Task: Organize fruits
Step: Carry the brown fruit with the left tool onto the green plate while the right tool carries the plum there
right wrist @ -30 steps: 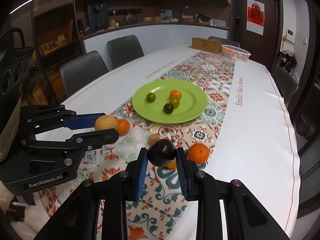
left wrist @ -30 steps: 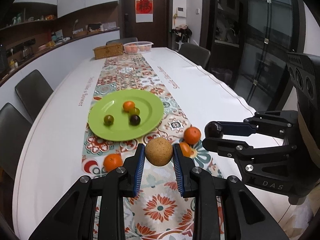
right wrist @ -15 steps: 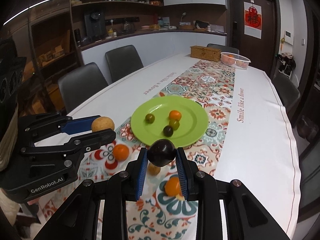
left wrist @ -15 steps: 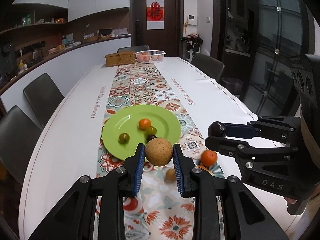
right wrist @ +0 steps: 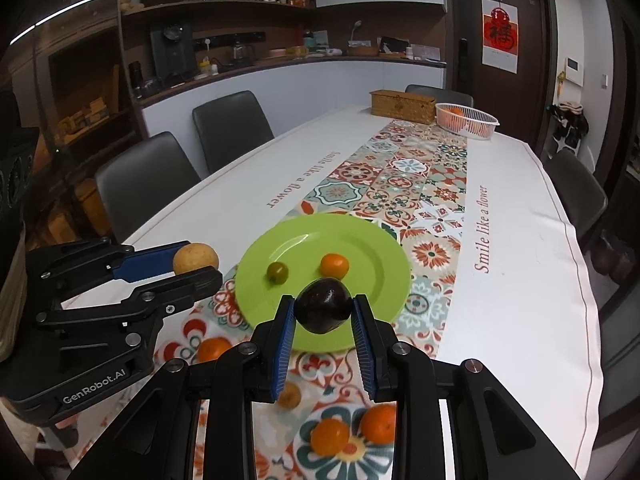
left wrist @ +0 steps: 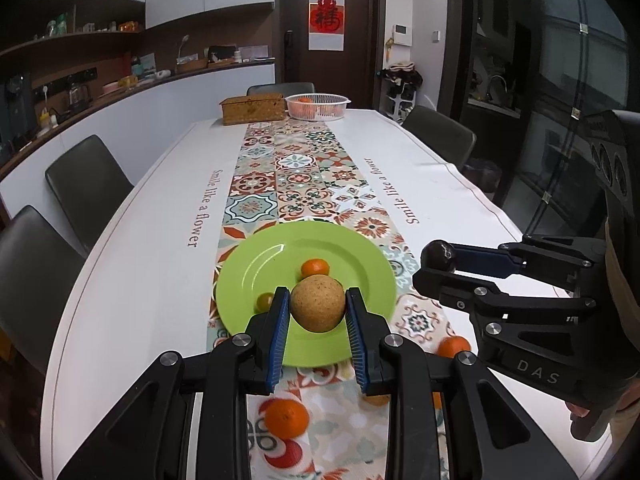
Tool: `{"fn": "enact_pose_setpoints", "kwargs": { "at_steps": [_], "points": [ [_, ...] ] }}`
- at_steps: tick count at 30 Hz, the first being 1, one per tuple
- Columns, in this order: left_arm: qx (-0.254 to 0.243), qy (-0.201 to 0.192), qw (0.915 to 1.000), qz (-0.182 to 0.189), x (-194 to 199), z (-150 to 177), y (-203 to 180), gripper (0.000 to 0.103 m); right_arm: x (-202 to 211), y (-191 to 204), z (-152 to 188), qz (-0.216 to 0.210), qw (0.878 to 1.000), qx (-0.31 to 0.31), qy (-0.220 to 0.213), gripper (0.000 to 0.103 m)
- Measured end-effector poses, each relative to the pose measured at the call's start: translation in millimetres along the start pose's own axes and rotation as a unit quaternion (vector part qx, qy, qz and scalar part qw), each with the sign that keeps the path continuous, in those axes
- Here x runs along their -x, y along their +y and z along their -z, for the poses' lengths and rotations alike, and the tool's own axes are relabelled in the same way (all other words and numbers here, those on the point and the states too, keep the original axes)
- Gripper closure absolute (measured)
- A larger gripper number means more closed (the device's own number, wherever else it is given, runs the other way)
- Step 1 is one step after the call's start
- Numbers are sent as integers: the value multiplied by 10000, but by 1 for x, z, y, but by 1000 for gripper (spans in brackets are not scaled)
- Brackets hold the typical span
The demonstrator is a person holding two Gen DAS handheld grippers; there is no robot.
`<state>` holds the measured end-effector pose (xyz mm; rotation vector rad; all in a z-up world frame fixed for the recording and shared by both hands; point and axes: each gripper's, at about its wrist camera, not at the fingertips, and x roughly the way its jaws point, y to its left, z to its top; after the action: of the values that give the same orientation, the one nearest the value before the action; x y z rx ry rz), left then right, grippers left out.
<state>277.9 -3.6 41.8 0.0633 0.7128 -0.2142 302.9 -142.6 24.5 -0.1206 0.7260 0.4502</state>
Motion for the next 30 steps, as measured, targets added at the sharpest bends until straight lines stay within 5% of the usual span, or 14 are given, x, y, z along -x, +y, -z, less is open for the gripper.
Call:
{"fn": "enact_pose_setpoints", "kwargs": {
  "at_steps": [30],
  "points": [
    [193, 878, 9960, 19, -113, -12, 32, 75, -119, -37, -26, 259, 9949, -60, 969, 73]
  ]
}}
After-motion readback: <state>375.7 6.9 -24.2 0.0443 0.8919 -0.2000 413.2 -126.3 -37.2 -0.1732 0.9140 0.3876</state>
